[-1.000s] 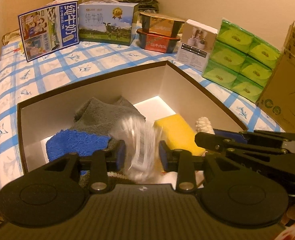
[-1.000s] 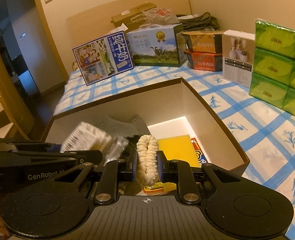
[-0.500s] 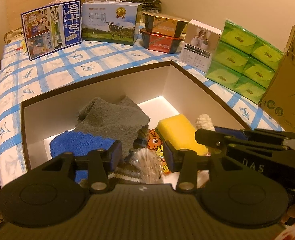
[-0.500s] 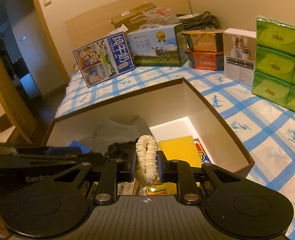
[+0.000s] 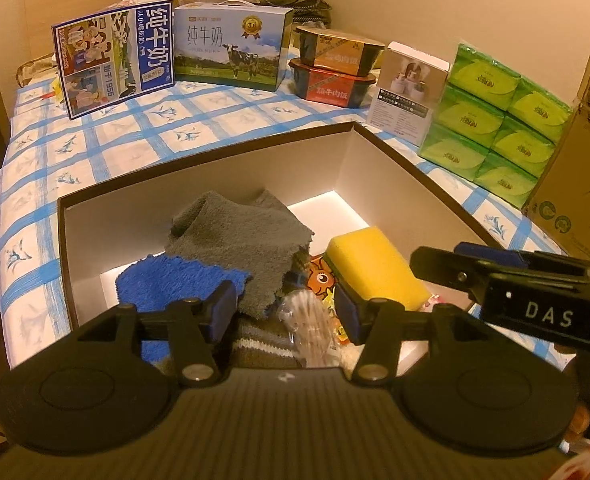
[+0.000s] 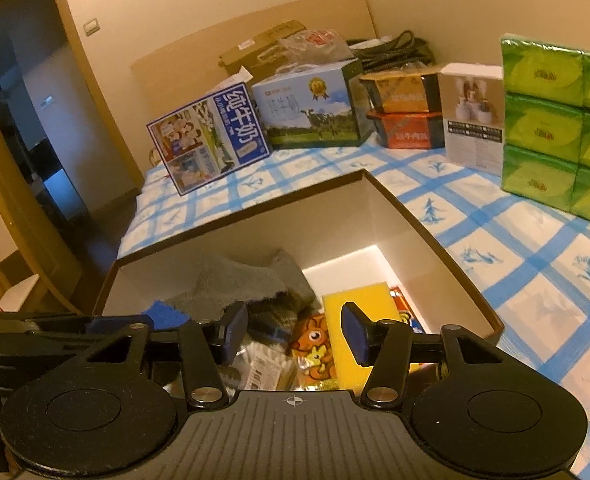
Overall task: Organize soft objects
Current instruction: 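Open both tools and move them back toward the beige sock and black pad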
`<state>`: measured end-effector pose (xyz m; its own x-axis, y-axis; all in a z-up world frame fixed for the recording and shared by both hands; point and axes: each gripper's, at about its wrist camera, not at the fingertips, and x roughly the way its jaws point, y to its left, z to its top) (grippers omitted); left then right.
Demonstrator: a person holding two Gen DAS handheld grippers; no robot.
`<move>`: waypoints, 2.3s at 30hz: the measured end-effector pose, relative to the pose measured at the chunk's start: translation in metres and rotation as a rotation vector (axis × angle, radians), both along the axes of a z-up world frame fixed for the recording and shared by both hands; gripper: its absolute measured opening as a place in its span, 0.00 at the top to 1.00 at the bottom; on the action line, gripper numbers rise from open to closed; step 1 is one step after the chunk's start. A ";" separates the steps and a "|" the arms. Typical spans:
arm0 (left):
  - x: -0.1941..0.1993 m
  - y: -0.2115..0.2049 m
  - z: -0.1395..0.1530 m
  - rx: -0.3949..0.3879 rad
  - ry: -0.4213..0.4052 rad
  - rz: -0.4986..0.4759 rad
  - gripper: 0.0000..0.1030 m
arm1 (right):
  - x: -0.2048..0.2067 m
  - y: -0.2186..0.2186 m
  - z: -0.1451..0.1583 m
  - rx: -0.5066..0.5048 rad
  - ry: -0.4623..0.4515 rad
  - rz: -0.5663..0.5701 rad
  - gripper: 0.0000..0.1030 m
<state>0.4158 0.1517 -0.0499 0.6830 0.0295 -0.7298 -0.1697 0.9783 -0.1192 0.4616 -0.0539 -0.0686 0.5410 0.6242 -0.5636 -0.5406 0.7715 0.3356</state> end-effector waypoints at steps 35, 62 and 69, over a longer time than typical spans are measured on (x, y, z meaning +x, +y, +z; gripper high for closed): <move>-0.110 -0.055 0.042 -0.042 -0.015 -0.100 0.41 | -0.127 -0.096 0.028 0.052 0.061 -0.141 0.30; -0.186 -0.127 0.029 -0.061 0.062 -0.257 0.41 | -0.235 -0.163 0.022 -0.019 0.116 -0.250 0.30; -0.186 -0.143 0.021 -0.048 0.083 -0.290 0.41 | -0.243 -0.174 0.015 -0.037 0.136 -0.278 0.30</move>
<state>0.2296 0.0087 -0.0285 0.5960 -0.1940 -0.7792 0.1053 0.9809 -0.1638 0.2186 -0.2282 -0.0534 0.6062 0.4408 -0.6619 -0.2591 0.8964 0.3597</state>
